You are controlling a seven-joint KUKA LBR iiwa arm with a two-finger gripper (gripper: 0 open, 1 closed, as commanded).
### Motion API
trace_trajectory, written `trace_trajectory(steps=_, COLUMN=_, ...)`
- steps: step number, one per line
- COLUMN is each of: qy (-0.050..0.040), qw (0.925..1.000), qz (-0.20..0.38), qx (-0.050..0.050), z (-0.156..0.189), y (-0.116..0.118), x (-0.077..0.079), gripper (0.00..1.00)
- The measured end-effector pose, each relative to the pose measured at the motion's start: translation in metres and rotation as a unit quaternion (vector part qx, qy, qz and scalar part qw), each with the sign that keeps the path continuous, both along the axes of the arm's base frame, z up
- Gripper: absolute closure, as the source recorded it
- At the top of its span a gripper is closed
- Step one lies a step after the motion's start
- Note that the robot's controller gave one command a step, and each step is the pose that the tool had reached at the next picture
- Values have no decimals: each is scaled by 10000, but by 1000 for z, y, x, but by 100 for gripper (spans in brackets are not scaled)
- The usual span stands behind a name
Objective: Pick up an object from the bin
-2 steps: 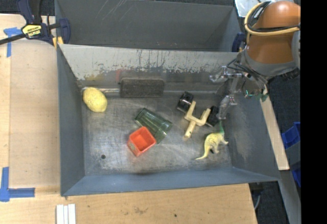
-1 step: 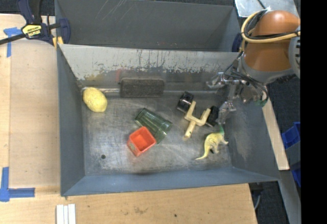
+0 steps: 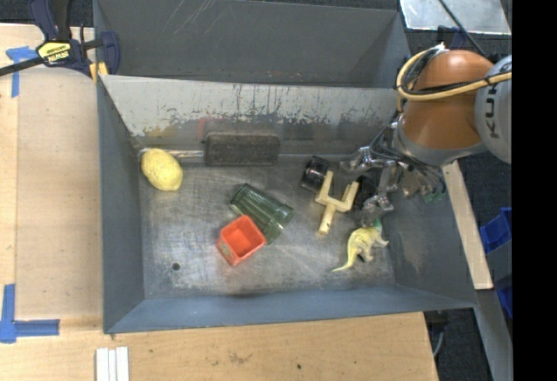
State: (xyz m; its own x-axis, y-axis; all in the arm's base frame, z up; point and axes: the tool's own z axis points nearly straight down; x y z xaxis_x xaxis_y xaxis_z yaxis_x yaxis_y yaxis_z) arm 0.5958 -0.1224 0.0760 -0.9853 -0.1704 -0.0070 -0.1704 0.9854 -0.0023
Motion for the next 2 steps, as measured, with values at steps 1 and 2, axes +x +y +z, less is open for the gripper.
trace_trajectory(steps=1, qy=-71, qw=9969, qz=778, qx=-11, z=-7, y=-4, x=-2, gripper=0)
trace_trajectory(steps=2, qy=21, qw=9950, qz=-998, qx=9, z=48, y=40, x=5, gripper=100)
